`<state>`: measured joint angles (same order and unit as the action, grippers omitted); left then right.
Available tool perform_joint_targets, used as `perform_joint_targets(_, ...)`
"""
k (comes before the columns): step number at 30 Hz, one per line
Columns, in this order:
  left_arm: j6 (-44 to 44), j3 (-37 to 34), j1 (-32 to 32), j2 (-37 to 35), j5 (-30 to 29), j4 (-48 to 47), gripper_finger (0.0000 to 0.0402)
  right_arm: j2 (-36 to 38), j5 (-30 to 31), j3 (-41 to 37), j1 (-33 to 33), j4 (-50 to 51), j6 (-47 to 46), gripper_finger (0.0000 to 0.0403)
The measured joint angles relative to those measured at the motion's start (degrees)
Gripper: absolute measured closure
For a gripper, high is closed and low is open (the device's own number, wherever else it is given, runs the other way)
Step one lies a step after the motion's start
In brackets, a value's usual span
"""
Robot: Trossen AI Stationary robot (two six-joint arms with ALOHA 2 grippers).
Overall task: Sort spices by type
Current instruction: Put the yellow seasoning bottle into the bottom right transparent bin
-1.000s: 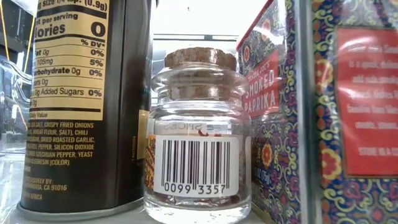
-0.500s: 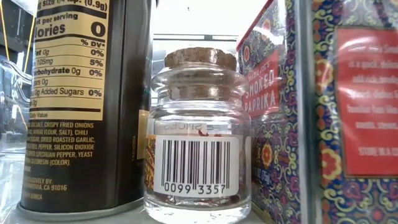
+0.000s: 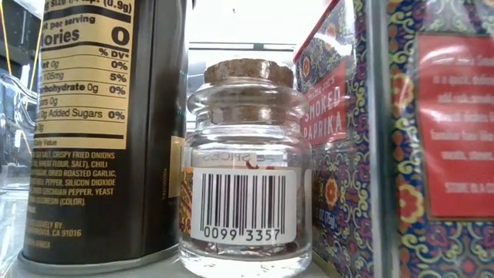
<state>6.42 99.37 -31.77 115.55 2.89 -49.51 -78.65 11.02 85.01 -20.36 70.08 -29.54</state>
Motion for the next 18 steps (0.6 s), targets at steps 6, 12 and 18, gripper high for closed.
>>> perform_joint_targets(6,0.1,0.0,1.1,0.8,0.0,0.4,0.0100,0.0,0.0,0.0,0.0,0.0,0.0,0.0403)
perform_joint_targets(12,2.7,0.0,0.6,3.4,1.7,1.6,0.0100,0.0,0.0,0.0,0.0,0.0,-0.2,0.0403)
perform_joint_targets(18,1.8,0.0,1.1,5.1,1.3,1.6,0.0100,0.0,0.0,0.0,0.1,0.0,-0.4,0.0403)
